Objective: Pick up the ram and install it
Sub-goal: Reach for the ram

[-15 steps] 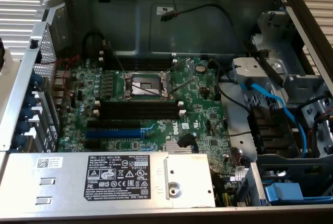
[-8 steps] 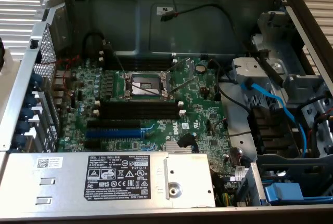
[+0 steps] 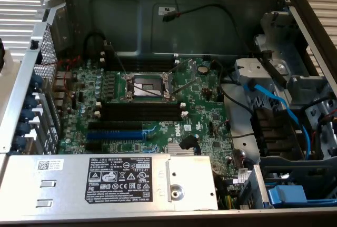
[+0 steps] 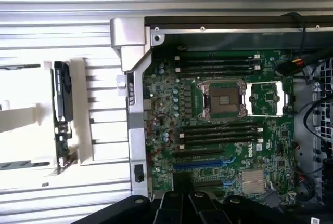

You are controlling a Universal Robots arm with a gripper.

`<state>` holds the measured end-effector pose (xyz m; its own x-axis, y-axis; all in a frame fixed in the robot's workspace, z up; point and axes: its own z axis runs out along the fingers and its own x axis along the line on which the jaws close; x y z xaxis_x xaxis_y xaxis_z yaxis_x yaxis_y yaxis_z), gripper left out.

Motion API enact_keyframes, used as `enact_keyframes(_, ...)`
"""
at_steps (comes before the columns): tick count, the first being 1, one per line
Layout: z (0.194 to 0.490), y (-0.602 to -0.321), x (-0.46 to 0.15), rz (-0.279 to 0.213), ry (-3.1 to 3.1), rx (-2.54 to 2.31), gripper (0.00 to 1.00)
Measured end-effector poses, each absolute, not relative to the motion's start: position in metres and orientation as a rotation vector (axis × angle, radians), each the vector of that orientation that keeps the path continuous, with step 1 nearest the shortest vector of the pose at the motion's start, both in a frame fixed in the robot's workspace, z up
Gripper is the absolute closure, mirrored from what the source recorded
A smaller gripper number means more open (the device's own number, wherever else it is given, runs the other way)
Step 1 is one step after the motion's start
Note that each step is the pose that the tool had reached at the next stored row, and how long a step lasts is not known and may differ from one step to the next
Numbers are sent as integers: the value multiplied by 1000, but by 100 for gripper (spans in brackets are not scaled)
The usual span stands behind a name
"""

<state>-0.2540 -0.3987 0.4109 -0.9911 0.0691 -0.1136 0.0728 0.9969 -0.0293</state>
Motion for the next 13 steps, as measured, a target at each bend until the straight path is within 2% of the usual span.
enact_keyframes(13, 411, -399, -313, -51, 3026, 108, 89)
